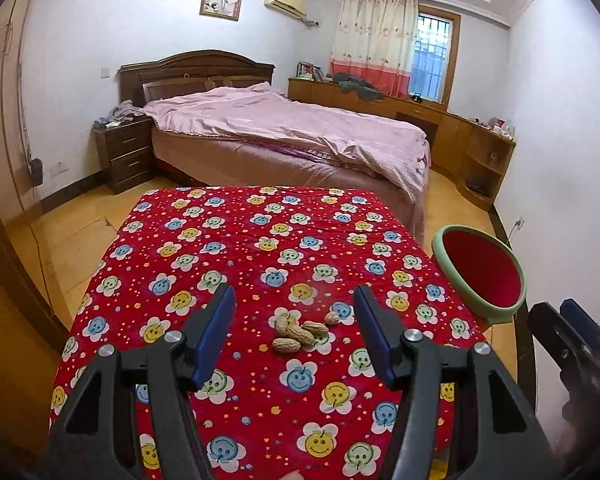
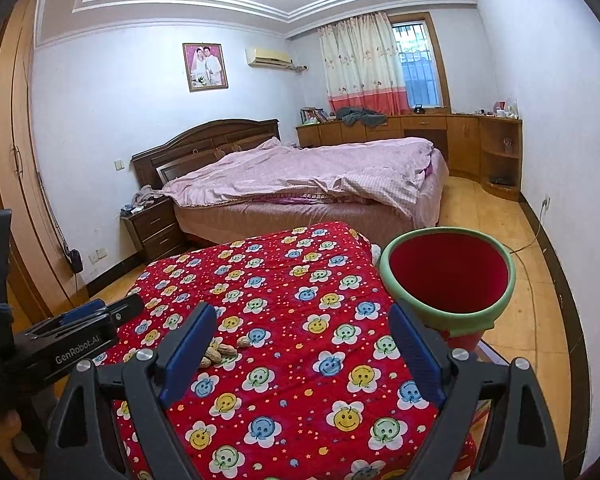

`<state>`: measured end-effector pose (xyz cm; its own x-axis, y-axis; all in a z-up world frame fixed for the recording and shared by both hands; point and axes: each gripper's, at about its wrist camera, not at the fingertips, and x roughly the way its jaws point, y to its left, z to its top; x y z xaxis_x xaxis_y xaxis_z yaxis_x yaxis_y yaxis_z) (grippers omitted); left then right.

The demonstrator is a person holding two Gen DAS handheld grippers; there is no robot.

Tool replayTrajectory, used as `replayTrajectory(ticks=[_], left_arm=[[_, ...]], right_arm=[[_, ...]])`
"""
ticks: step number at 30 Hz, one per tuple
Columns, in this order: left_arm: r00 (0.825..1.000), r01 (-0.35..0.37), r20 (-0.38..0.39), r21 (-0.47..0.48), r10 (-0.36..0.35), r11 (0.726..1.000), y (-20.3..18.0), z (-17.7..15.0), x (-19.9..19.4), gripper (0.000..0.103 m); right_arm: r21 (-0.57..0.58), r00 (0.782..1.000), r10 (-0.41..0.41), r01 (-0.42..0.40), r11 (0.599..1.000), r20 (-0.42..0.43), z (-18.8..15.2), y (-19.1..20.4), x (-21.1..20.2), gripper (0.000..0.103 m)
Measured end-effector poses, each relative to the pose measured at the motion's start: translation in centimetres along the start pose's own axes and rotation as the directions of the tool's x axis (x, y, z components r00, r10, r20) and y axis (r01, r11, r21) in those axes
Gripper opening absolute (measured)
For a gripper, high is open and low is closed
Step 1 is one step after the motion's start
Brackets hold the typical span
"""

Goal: Collect trash

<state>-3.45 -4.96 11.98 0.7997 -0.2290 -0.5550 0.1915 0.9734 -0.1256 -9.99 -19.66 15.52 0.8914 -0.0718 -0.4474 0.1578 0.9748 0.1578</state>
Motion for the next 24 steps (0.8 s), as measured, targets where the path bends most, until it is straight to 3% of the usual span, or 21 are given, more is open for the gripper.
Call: replayTrajectory(ticks=[24], left_arm=[[1.000, -0.030, -0.007, -0.018, 0.030, 0.999, 0.75, -0.42, 0.72, 0.061]], right_arm=[[-0.004, 1.000, -0.005, 0.005, 1.000, -0.012, -0.48, -0.03, 0.52, 0.090]])
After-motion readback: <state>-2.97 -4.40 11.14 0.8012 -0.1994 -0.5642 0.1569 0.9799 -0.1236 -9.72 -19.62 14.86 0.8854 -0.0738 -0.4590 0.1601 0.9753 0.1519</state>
